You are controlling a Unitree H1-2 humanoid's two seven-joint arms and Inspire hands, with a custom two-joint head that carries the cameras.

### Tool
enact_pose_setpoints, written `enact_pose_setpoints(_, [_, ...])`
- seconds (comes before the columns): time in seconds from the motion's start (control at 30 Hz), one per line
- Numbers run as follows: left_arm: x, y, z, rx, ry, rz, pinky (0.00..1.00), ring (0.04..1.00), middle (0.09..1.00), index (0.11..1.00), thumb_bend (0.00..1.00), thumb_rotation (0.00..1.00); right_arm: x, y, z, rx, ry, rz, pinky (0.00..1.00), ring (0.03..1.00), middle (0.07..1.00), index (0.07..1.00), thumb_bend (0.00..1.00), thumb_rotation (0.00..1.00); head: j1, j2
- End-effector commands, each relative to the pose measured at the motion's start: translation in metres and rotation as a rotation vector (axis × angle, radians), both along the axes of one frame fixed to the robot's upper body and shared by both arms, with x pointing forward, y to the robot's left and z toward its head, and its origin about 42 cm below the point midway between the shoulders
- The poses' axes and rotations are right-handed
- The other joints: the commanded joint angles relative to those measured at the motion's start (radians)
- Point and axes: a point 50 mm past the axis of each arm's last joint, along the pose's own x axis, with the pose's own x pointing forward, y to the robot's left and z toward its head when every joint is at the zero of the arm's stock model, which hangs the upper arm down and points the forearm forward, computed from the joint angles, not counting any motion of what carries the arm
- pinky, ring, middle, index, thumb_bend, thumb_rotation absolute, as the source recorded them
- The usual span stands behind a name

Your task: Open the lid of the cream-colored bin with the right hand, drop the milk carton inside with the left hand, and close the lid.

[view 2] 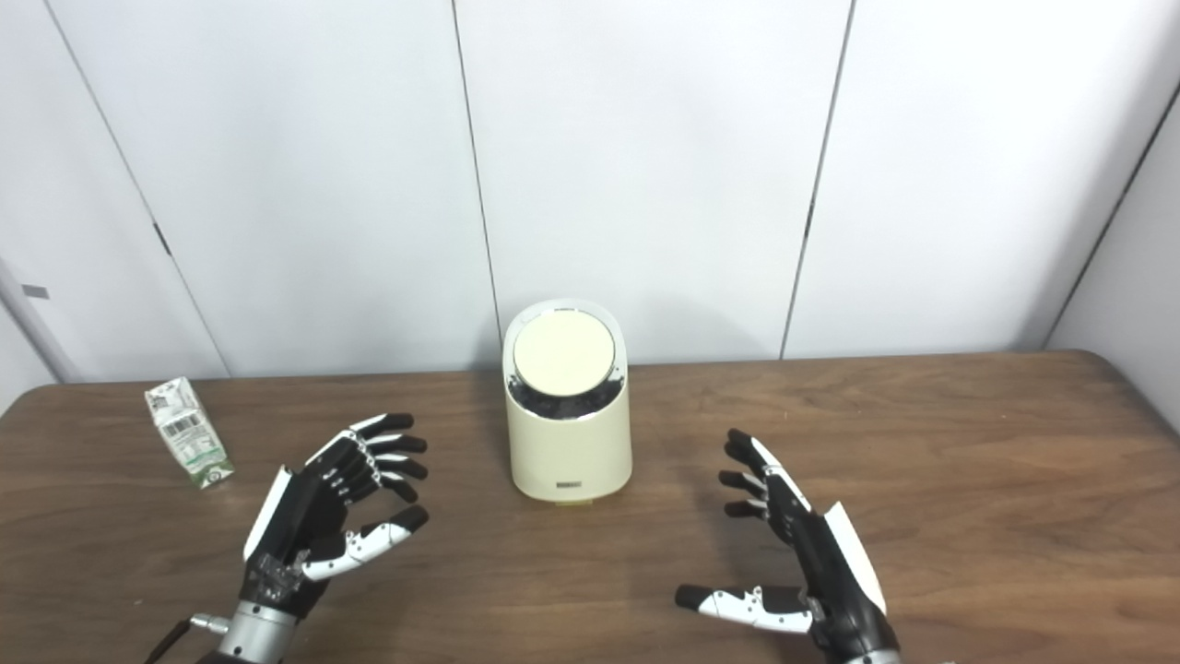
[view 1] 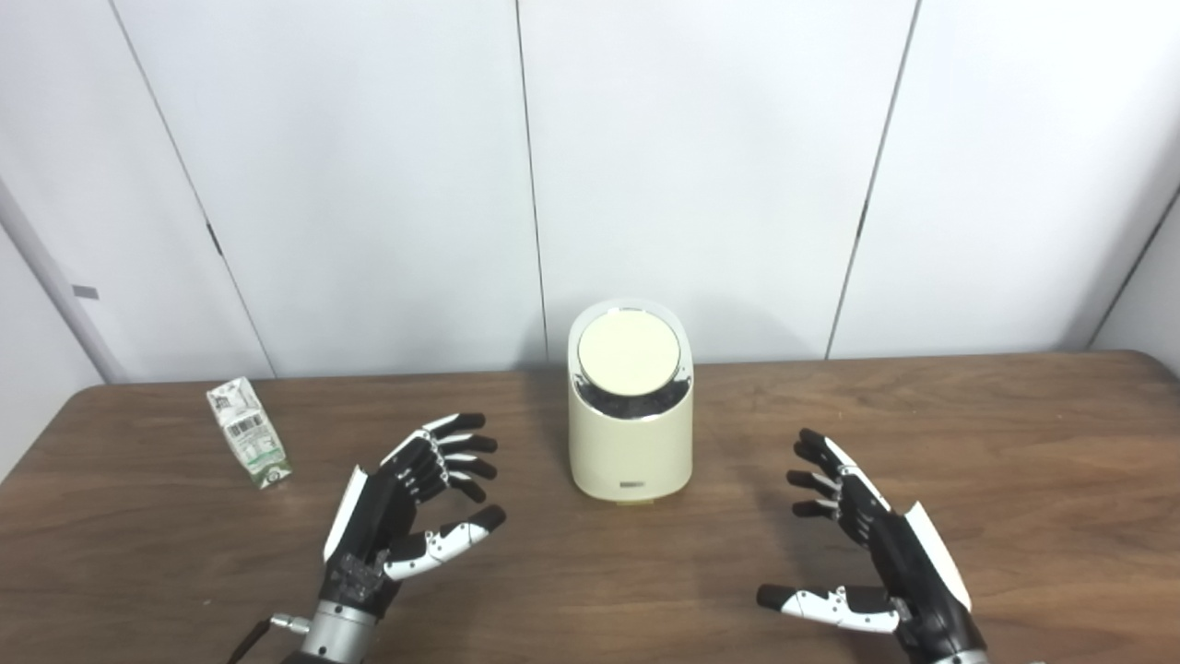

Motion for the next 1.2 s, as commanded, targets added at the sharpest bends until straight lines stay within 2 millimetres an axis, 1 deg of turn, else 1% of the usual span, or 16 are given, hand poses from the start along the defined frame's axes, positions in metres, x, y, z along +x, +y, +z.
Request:
enact_pose_setpoints(0.0, [-0.013,0.001,-0.02,-0.013,0.046,0.016,0.49,0.607,0.696,0.79,0.65,0.07,0.005,0.001,0.018,-0.002,-0.09,0.011,0.72,0.832,0.91,0.915,0.73,0.18,0.0,0.0])
enact_pose_setpoints(0.47, [-0.012,0.001,-0.02,-0.018,0.045,0.01,0.5,0.615,0.702,0.79,0.64,0.07,0.005,0.003,0.019,-0.015,-0.09,0.005,0.71,0.828,0.907,0.911,0.73,0.18,-0.002,-0.001])
enact_pose_setpoints(0.57, [-0.012,0.001,-0.021,-0.016,0.048,0.01,0.5,0.614,0.701,0.792,0.64,0.07,0.005,0.003,0.018,-0.016,-0.09,0.007,0.71,0.825,0.903,0.914,0.73,0.19,-0.011,-0.003])
enact_pose_setpoints(0.67, [-0.009,0.0,-0.022,-0.022,0.053,0.007,0.5,0.615,0.699,0.79,0.64,0.05,0.008,0.005,0.017,-0.009,-0.085,0.007,0.7,0.82,0.898,0.915,0.74,0.2,-0.011,-0.012])
enact_pose_setpoints(0.77, [-0.006,-0.001,-0.023,-0.02,0.058,0.01,0.5,0.612,0.698,0.789,0.65,0.07,0.011,0.008,0.02,-0.007,-0.085,0.012,0.71,0.829,0.902,0.919,0.74,0.22,-0.012,-0.018])
enact_pose_setpoints(0.87, [-0.004,-0.002,-0.023,-0.018,0.059,0.01,0.49,0.607,0.698,0.792,0.65,0.07,0.018,0.009,0.027,-0.021,-0.107,0.011,0.73,0.838,0.9,0.92,0.74,0.26,-0.018,-0.018])
enact_pose_setpoints(0.9, [-0.003,-0.002,-0.023,-0.017,0.06,0.012,0.49,0.606,0.698,0.793,0.65,0.06,0.022,0.01,0.033,-0.035,-0.114,0.003,0.72,0.838,0.903,0.917,0.74,0.28,-0.02,-0.022])
enact_pose_setpoints(0.93, [-0.002,-0.002,-0.023,-0.017,0.061,0.013,0.48,0.605,0.697,0.793,0.63,0.02,0.026,0.011,0.04,-0.045,-0.127,-0.002,0.71,0.837,0.903,0.911,0.73,0.3,-0.02,-0.022])
enact_pose_setpoints(1.0, [0.0,-0.002,-0.024,-0.017,0.066,0.014,0.48,0.604,0.696,0.794,0.63,0.01,0.034,0.012,0.052,-0.063,-0.153,-0.005,0.7,0.835,0.906,0.903,0.69,0.27,-0.021,-0.025])
enact_pose_setpoints(1.07, [0.002,-0.003,-0.025,-0.021,0.07,0.013,0.49,0.607,0.697,0.793,0.64,0.02,0.043,0.014,0.063,-0.085,-0.174,-0.011,0.7,0.844,0.911,0.902,0.66,0.27,-0.024,-0.028])
enact_pose_setpoints(1.17, [0.003,-0.003,-0.026,-0.023,0.074,0.01,0.5,0.612,0.702,0.793,0.64,0.03,0.058,0.016,0.08,-0.105,-0.19,-0.031,0.7,0.845,0.91,0.908,0.7,0.36,-0.028,-0.029])
